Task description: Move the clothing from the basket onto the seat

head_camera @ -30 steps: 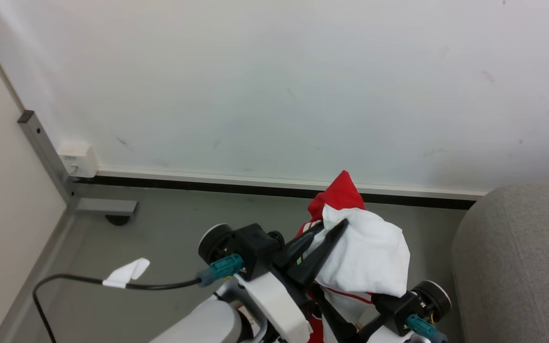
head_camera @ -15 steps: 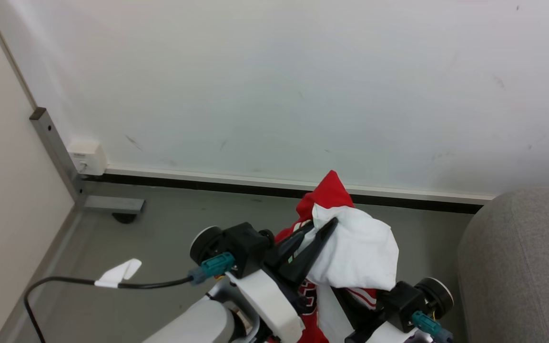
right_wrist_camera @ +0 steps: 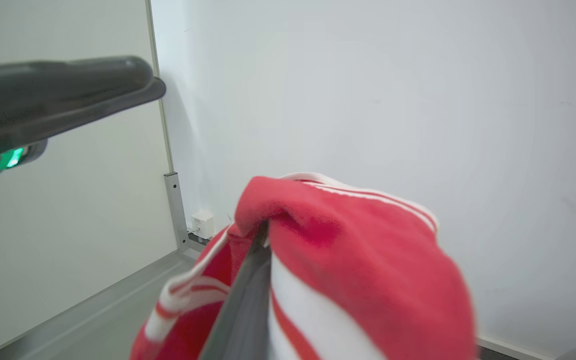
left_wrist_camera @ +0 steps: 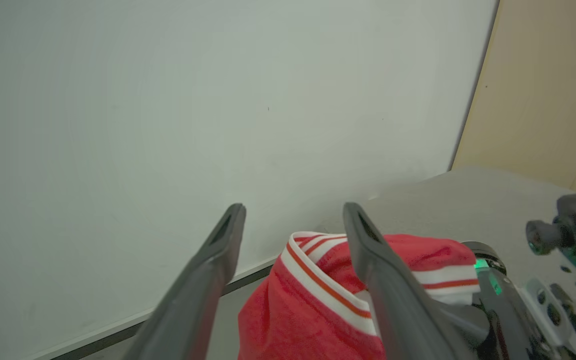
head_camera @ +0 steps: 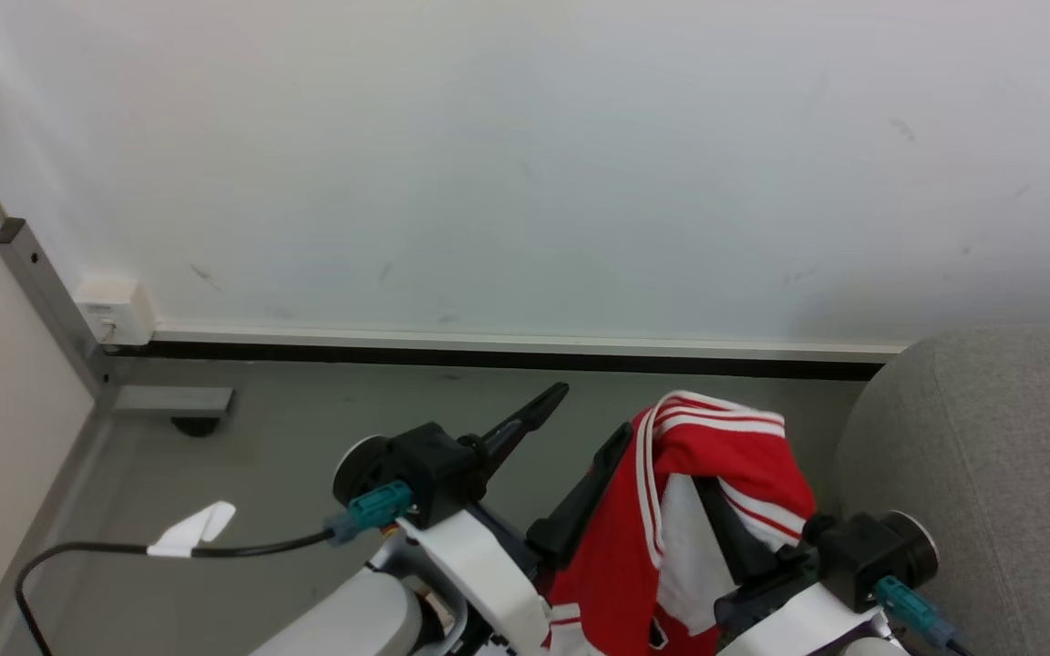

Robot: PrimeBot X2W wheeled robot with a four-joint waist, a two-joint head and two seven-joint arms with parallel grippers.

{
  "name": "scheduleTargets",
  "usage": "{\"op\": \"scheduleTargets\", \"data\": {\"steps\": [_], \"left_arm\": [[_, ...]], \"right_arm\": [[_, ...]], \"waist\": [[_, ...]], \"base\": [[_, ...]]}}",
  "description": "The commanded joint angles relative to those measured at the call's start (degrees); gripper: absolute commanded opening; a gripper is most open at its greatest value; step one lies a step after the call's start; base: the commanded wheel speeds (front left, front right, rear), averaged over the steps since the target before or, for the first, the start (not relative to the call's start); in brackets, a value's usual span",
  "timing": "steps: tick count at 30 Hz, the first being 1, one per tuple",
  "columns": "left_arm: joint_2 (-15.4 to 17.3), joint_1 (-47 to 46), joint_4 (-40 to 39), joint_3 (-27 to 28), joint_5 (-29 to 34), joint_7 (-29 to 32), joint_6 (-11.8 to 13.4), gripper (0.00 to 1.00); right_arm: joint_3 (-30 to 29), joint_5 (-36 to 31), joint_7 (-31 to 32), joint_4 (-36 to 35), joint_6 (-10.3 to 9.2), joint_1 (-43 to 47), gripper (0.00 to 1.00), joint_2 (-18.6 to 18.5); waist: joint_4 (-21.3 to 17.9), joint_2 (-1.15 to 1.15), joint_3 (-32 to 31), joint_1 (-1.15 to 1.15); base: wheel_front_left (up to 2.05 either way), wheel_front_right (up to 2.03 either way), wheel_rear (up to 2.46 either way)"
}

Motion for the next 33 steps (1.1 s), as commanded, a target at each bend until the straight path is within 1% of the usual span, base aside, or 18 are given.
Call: {"op": "scheduleTargets", "data": {"steps": [1, 6, 13, 14, 15, 16, 17, 18, 19, 20, 21, 27, 33], "left_arm": [[0.8, 1.1, -0.2, -0.1, 0.0, -0.5, -0.1, 1.0], [2.3, 2.8, -1.4, 0.0, 0.5, -2.0, 0.0, 1.0], [3.3, 4.4, -1.6, 0.6, 1.5, -4.7, -0.2, 1.0], [3.3, 4.4, -1.6, 0.6, 1.5, -4.7, -0.2, 1.0], [3.2, 4.6, -1.5, 0.8, 1.4, -5.1, -0.2, 1.0], [3.2, 4.9, -1.4, 0.8, 1.4, -5.3, -0.2, 1.0], [3.2, 4.9, -1.4, 0.8, 1.4, -5.3, -0.2, 1.0], [3.3, 5.2, -1.1, 0.9, 1.5, -5.5, -0.3, 1.0], [3.3, 5.2, -1.1, 0.9, 1.5, -5.5, -0.3, 1.0], [3.2, 5.4, -1.0, 1.3, 1.3, -5.7, -0.4, 1.0], [3.4, 5.5, -0.9, 1.4, 1.4, -5.8, -0.4, 1.0], [3.5, 6.4, -0.5, 1.5, 2.0, -6.1, -0.7, 1.0], [3.5, 6.5, -0.3, 1.2, 2.5, -6.3, -1.5, 1.0]], "right_arm": [[-1.4, -1.1, 0.0, -1.0, -0.12, 0.5, 0.0, -0.1], [-6.1, -4.0, 0.0, -3.4, -0.12, 0.4, 0.0, -0.1], [-10.2, -6.9, 0.0, -7.6, -0.12, 0.0, 0.0, -2.1], [-10.2, -6.9, 0.0, -7.6, -0.12, 0.0, 0.0, -2.1], [-11.2, -7.5, 0.0, -8.9, -0.12, 0.2, 0.0, -2.7], [-11.6, -7.7, 0.0, -9.5, -0.12, 0.4, 0.0, -3.0], [-11.6, -7.7, 0.0, -9.5, -0.12, 0.4, 0.0, -3.0], [-12.3, -8.1, 0.0, -10.6, -0.12, 0.6, 0.0, -3.6], [-12.3, -8.1, 0.0, -10.6, -0.12, 0.6, 0.0, -3.6], [-12.7, -8.3, 0.1, -11.9, -0.12, 0.8, 0.0, -3.8], [-12.7, -8.3, 0.3, -12.4, -0.12, 0.8, 0.0, -3.8], [-13.2, -8.2, 0.7, -15.3, -0.12, 1.5, 0.0, -3.3], [-13.7, -8.4, 0.7, -16.8, -0.12, 2.6, 0.0, -2.8]], "waist": [[-1.3, 0.0, 0.4, 0.0], [-5.1, 0.0, 1.4, 0.0], [-12.5, 0.0, 2.8, 0.0], [-12.5, 0.0, 2.8, 0.0], [-14.8, 0.0, 3.1, 0.0], [-16.0, 0.0, 3.3, 0.0], [-16.0, 0.0, 3.3, 0.0], [-18.3, 0.0, 3.7, 0.0], [-18.3, 0.0, 3.7, 0.0], [-20.6, 0.0, 4.2, 0.0], [-21.9, 0.0, 4.4, 0.0], [-28.1, 0.0, 6.2, 0.0], [-30.9, 0.0, 7.3, 0.0]], "base": [[0.0, 0.0, 0.0], [0.0, 0.0, 0.0], [0.0, 0.0, 0.0], [0.0, 0.0, 0.0], [0.0, 0.0, 0.0], [0.0, 0.0, 0.0], [0.0, 0.0, 0.0], [0.0, 0.0, 0.0], [0.0, 0.0, 0.0], [0.0, 0.0, 0.0], [0.0, 0.0, 0.0], [0.0, 0.0, 0.0], [0.0, 0.0, 0.0]]}}
